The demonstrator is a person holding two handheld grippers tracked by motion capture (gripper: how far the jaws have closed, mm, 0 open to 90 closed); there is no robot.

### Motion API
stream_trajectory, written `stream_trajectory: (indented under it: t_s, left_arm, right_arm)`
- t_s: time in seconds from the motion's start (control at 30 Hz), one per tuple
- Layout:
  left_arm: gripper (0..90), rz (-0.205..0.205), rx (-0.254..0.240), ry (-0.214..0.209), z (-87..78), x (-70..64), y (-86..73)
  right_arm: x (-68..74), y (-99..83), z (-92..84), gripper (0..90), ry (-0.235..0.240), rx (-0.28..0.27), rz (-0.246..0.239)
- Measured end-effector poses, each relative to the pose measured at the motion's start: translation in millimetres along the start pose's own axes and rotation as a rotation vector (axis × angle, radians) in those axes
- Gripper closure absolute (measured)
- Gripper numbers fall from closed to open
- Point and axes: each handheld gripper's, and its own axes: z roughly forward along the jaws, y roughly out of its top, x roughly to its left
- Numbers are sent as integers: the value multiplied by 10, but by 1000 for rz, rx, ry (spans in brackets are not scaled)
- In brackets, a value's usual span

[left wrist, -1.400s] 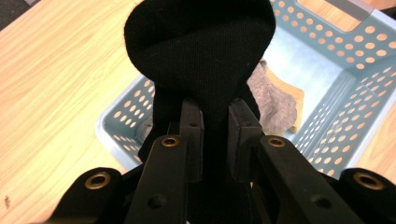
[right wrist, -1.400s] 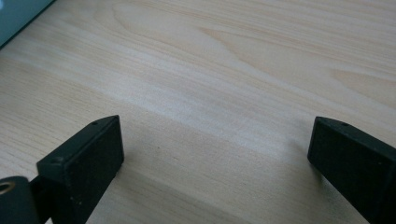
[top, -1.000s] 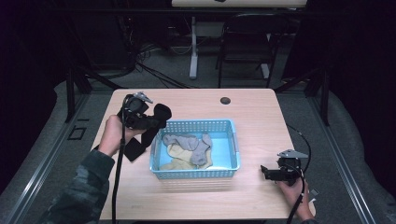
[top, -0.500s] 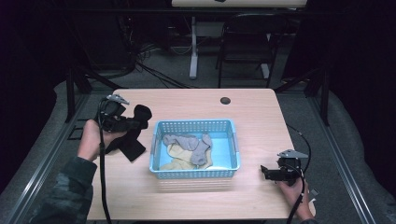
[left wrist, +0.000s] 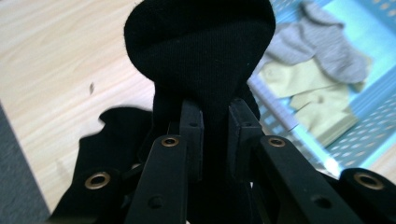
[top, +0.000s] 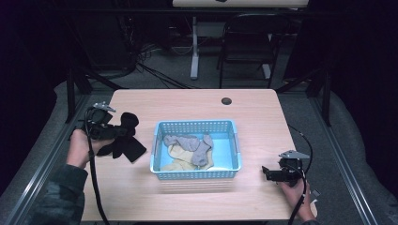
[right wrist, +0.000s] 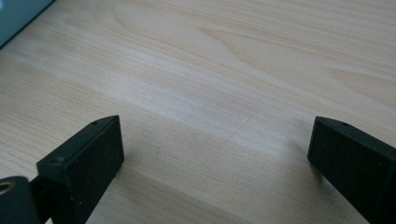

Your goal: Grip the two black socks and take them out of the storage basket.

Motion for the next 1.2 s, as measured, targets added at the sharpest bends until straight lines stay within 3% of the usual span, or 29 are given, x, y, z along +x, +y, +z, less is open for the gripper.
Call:
stream_trajectory:
  t_s: [0.23, 0.27, 0.4, 0.63, 0.73, 0.83, 0.97, 1.07, 1.2]
  left_arm:
    - [782, -64, 42, 27, 164, 134, -394]
    - [781, -64, 42, 27, 164, 134, -394]
    - [778, -128, 73, 14, 334, 223, -659]
    - [720, -200, 89, 17, 564, 296, -883]
    - [566, -236, 80, 34, 595, 310, -960]
    - [327, -262, 60, 48, 562, 303, -1035]
    - [191, -271, 22, 92, 464, 239, -1152]
    - [146, -235, 18, 157, 401, 127, -1266]
    - [74, -235, 33, 169, 389, 74, -1387]
  right_arm:
    - [-1, -1, 0, 30, 0, 0, -1]
    - [-1, -1, 0, 30, 0, 0, -1]
    - [-1, -1, -1, 30, -1, 2, -1]
    - [0, -1, -1, 30, -2, 2, -1]
    - [0, -1, -1, 30, -1, 2, -1]
    - [-1, -1, -1, 30, -1, 2, -1]
    - [0, -1, 0, 30, 0, 0, 0]
    - [0, -1, -1, 30, -1, 2, -1]
    - [0, -1, -1, 30, -1, 1, -1]
